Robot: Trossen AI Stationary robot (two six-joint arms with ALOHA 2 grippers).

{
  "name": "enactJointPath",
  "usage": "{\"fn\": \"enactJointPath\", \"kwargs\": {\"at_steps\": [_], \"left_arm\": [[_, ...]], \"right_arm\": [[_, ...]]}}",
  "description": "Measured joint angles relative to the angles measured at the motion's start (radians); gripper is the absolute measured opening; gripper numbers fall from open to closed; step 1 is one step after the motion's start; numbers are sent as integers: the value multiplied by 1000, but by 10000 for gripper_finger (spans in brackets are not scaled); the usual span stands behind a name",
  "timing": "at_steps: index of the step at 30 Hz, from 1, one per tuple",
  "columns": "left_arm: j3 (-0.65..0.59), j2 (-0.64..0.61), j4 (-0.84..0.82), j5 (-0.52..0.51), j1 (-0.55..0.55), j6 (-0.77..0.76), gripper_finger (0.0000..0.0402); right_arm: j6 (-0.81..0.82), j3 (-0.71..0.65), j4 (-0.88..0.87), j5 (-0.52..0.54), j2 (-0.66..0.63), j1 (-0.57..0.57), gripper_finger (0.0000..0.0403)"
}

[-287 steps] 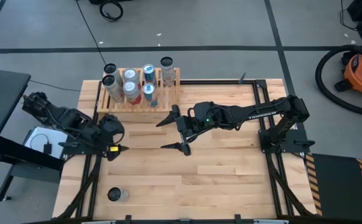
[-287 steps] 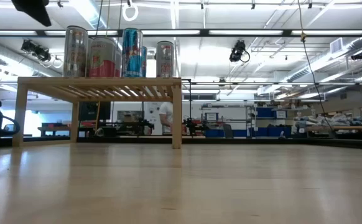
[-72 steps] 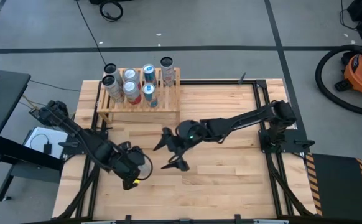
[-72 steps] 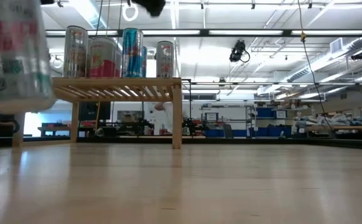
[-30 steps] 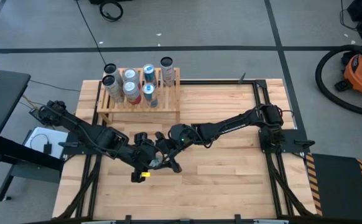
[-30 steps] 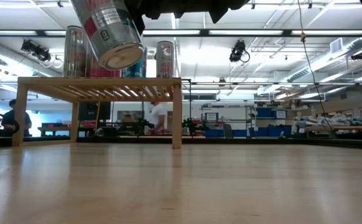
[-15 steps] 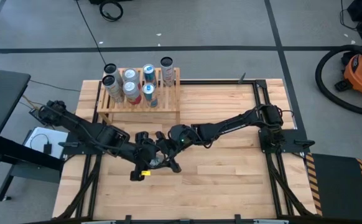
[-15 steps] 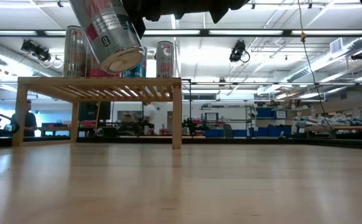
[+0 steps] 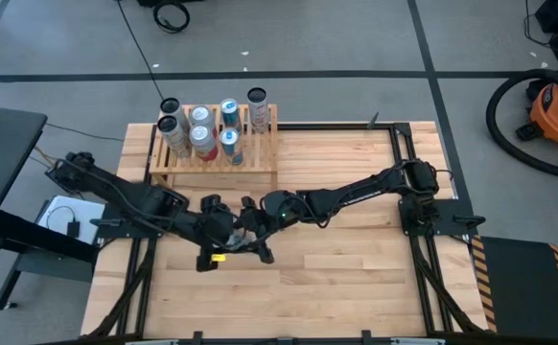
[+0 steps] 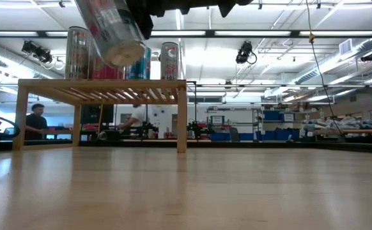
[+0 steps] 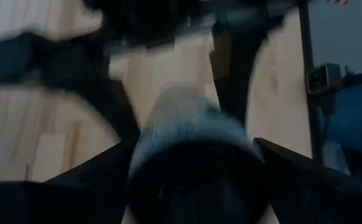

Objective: Place canned beverage on shelf
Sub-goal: Put the white pink soda can on the shelf aligned with the other white pink soda can

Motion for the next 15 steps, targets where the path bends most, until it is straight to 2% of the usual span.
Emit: {"fn": "enactJointPath", "kwargs": {"at_steps": [8,15], "left_arm": [[0,-63,-16,-2,-4,-14,315],[0,-128,-101,-26,-9,-33,315]], "right_arm": [[3,-3,-26,8,-14,-6,275],[-63,-4,-92,166,-88,-22,274]]}}
